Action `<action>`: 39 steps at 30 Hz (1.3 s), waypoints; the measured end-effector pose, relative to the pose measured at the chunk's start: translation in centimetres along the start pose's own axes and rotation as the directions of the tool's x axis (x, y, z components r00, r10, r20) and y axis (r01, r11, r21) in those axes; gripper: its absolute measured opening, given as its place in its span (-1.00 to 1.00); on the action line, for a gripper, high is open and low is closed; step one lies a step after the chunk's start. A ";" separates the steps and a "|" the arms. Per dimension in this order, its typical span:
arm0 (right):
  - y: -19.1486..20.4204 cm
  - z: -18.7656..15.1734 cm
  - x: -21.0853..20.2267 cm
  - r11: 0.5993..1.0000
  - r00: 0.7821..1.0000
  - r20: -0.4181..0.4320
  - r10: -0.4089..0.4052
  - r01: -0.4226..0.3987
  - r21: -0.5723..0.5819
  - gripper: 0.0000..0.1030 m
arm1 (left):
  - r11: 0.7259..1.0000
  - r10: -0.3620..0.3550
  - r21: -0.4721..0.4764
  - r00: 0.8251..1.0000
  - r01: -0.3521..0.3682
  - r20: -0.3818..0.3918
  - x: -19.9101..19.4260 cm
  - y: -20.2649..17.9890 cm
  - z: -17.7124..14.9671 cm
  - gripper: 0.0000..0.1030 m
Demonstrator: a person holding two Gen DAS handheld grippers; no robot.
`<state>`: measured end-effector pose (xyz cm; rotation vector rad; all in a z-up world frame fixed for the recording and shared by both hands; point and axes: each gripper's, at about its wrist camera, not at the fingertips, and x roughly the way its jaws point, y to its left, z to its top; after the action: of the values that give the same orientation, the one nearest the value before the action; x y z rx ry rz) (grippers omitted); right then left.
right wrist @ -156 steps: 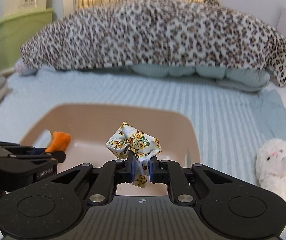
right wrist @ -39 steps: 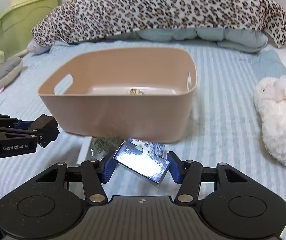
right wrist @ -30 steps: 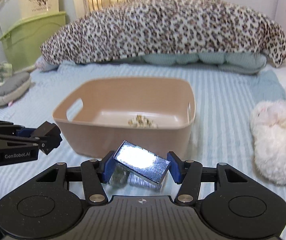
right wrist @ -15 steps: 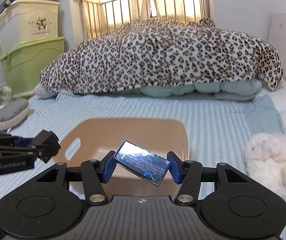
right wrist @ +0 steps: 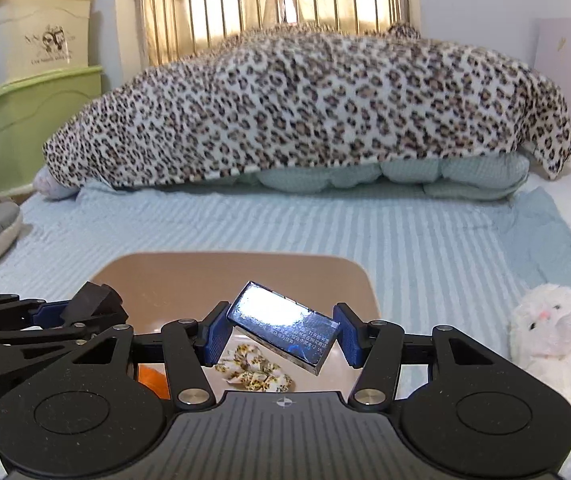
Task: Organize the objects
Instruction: 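Carry the black cube with the left tool while the right tool carries the dark box over the basket, then open the left tool over the basket while the right tool releases the dark box, then move the left tool to the white box while the right tool approaches the blue-and-white box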
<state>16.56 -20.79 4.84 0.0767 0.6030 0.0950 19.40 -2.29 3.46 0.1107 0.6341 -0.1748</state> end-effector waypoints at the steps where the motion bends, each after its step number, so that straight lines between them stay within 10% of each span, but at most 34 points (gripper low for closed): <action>1: 0.0 -0.1 0.6 1.000 1.000 -0.013 -0.004 0.004 0.000 0.00 | 1.000 0.008 -0.002 0.999 -0.008 -0.032 0.9 0.0 -0.1 -0.35; 13: 1.2 -2.1 5.5 0.997 0.978 -0.206 -0.039 0.025 -0.073 0.02 | 0.998 0.061 0.001 0.969 -0.062 -0.241 5.6 0.1 -1.8 -0.35; 20: 1.7 -1.9 3.0 0.994 0.984 -0.167 -0.053 0.035 -0.105 0.49 | 0.996 0.072 -0.044 0.983 -0.081 -0.169 2.7 0.4 -1.1 0.36; 39: -0.3 -2.6 -6.9 0.997 0.993 -0.121 -0.011 0.002 -0.073 0.79 | 0.998 0.025 -0.046 0.991 -0.031 -0.132 -7.6 1.2 -1.7 0.45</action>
<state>9.39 -21.72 6.56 -0.0019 0.7202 0.1156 12.61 0.11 6.74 0.0854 0.7675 -0.1257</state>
